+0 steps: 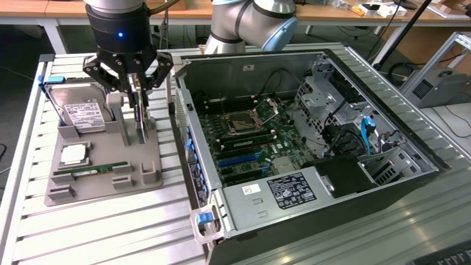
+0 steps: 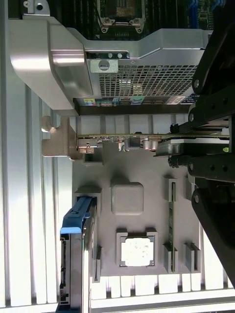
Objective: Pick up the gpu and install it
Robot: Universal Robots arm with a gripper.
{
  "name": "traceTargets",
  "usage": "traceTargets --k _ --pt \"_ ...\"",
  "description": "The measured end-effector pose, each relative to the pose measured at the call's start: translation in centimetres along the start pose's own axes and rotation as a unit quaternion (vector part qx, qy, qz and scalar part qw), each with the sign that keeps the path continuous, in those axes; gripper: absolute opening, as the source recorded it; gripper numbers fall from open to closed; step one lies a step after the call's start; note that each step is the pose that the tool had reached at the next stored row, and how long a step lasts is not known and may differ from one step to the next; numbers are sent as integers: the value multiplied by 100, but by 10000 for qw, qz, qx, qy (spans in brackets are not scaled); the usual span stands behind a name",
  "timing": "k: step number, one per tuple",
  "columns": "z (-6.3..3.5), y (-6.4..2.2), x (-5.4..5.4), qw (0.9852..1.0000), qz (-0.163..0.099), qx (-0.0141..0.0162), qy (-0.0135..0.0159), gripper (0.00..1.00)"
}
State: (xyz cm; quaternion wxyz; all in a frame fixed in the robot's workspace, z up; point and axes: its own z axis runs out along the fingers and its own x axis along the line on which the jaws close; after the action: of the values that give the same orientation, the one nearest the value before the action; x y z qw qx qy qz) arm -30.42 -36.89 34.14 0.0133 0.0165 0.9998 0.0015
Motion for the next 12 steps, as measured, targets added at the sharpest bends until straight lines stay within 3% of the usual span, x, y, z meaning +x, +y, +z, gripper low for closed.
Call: traceTargets --k 12 --pt "-29 0 -1 10000 0 0 0 27"
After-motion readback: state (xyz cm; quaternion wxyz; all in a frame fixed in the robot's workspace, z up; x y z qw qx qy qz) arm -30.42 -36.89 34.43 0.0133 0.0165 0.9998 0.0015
